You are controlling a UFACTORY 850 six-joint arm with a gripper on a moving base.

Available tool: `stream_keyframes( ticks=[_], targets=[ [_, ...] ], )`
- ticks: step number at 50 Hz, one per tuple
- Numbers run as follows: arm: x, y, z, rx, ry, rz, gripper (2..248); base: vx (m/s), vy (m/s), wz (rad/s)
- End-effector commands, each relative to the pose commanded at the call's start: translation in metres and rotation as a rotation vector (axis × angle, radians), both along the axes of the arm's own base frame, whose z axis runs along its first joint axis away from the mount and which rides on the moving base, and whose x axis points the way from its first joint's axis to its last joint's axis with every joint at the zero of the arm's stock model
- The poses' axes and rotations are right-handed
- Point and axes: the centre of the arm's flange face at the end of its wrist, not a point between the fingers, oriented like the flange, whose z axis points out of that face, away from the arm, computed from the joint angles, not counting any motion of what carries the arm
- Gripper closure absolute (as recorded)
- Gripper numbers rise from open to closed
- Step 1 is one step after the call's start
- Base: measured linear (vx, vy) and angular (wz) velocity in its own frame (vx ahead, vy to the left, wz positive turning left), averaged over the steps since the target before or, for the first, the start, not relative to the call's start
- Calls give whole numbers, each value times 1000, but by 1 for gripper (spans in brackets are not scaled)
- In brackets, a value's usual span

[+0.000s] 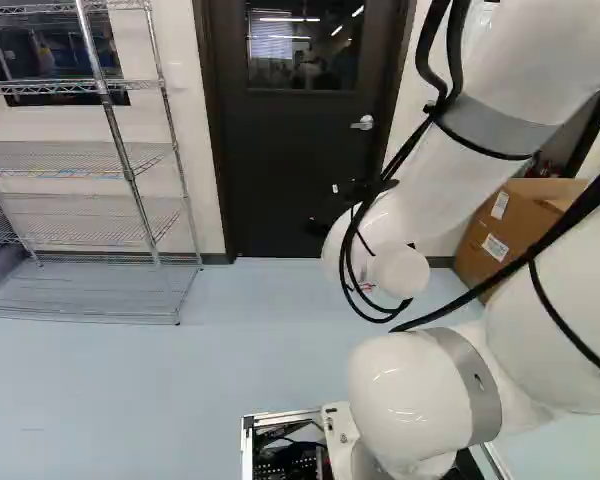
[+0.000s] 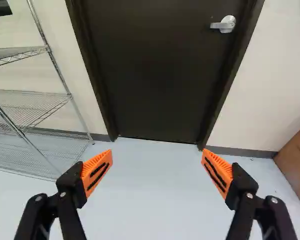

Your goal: Open the door and move inside

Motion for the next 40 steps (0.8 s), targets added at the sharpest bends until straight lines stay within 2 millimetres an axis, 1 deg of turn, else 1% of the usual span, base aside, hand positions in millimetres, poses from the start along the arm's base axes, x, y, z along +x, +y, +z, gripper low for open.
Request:
stream_keyframes(
  ticks=[22, 40],
  targets=[
    [0, 0, 0, 0, 0, 0, 3, 22, 0, -2],
    [0, 0, 0, 0, 0, 0, 3, 113, 0, -12]
  ],
)
